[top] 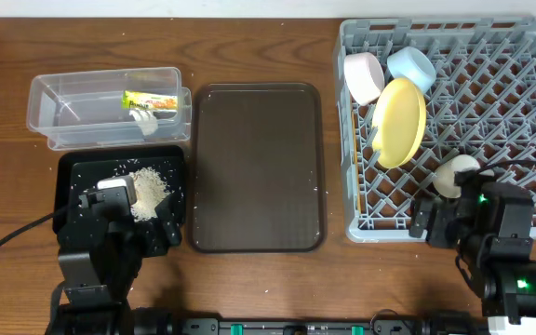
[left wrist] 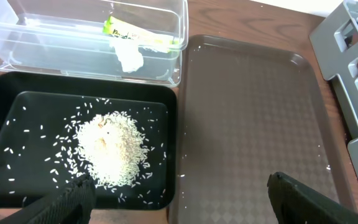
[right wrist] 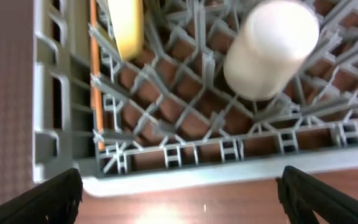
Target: Sort waste into correct bins and load items into the dishwasher rack
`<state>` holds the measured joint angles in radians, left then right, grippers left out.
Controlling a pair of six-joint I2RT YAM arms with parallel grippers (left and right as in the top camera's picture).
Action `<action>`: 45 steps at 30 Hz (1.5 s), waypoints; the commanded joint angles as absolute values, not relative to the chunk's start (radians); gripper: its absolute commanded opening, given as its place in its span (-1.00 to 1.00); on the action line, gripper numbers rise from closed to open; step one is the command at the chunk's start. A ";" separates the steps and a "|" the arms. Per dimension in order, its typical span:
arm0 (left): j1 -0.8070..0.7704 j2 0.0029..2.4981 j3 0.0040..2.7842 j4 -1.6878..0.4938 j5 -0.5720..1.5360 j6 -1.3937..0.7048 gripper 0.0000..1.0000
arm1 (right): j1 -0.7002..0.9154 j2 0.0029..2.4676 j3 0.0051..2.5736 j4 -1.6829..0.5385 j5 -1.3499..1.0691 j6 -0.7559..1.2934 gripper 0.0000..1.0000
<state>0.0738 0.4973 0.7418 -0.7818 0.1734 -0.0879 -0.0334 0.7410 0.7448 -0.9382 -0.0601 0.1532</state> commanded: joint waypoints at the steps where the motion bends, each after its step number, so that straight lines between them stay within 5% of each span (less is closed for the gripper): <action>1: 0.072 0.495 0.735 -0.780 0.171 -0.075 0.82 | -0.030 0.738 0.742 -0.965 -0.053 0.163 0.98; 16: 0.072 0.495 0.735 -0.780 0.171 -0.075 0.82 | -0.025 0.678 0.733 -0.976 -0.060 0.140 0.99; 22: 0.072 0.495 0.735 -0.780 0.171 -0.075 0.82 | -0.025 0.465 0.615 -0.720 -0.186 -0.014 0.98; 35: 0.072 0.495 0.735 -0.780 0.171 -0.075 0.83 | -0.017 0.016 0.110 -0.054 -0.212 -0.017 0.99; 45: 0.072 0.495 0.735 -0.780 0.171 -0.075 0.82 | 0.050 0.006 0.006 -0.018 -0.030 -0.016 0.98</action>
<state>0.0738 0.4973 0.7372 -0.7815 0.1734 -0.0837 0.0238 0.0143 0.0113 0.0078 -0.1051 -0.0082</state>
